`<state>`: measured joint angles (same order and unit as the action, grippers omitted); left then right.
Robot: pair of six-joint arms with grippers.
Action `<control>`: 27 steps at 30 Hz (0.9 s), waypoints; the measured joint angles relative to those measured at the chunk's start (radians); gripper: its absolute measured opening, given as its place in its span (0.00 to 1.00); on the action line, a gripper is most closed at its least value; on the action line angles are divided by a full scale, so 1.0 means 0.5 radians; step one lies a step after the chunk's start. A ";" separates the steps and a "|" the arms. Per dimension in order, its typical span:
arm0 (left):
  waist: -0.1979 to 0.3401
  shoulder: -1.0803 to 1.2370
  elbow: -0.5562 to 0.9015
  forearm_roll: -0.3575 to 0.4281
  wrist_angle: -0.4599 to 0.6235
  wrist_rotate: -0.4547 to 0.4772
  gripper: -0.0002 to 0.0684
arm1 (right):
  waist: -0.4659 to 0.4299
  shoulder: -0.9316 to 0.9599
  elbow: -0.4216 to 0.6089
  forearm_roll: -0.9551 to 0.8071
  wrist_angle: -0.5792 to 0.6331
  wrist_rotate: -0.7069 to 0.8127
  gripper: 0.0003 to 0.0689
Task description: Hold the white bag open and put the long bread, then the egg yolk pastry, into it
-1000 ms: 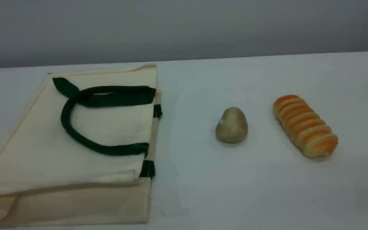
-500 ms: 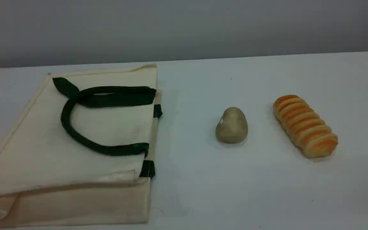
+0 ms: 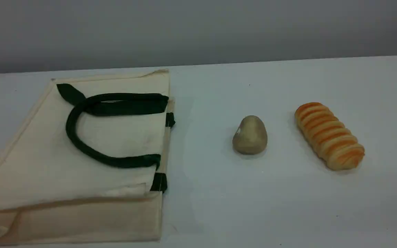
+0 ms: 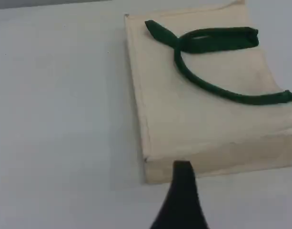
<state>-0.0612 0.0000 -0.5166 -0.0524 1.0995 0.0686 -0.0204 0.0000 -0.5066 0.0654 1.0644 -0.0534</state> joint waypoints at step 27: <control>-0.023 0.355 -0.156 0.039 -0.378 -0.199 0.78 | 0.185 0.249 -0.172 -0.035 -0.298 0.119 0.85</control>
<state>-0.0727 0.1775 -0.5945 -0.0331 0.9105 -0.0311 0.0721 0.1245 -0.5924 0.0480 0.9157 0.0063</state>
